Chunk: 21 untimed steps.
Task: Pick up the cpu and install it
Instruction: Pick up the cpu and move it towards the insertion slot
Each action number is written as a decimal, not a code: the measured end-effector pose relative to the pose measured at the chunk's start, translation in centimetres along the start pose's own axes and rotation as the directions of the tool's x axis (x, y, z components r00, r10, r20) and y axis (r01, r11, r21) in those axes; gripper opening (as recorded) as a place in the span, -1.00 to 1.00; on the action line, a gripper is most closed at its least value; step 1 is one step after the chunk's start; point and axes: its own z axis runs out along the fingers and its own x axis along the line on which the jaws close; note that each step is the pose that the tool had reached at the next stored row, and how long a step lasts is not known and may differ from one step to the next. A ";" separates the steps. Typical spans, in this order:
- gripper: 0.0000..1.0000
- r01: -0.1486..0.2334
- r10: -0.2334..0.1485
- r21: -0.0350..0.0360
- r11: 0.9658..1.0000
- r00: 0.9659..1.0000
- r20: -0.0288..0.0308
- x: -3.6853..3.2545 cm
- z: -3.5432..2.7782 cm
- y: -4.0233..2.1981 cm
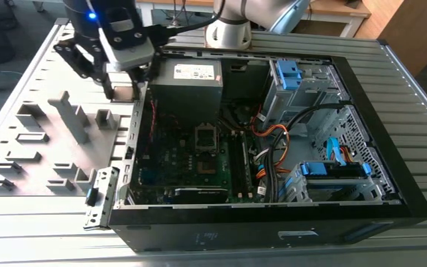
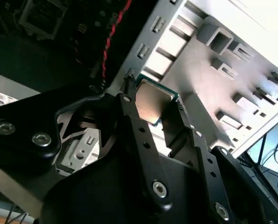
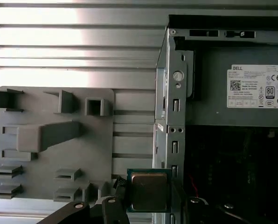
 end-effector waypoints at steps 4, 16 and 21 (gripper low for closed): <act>-0.06 0.000 0.000 0.000 1.000 1.000 -0.002 -1.61 -0.04 -0.12; -0.06 0.000 0.000 0.000 1.000 1.000 -0.007 -6.45 -0.18 -0.48; -0.06 0.000 0.000 0.000 1.000 1.000 -0.008 -8.18 -0.23 -0.53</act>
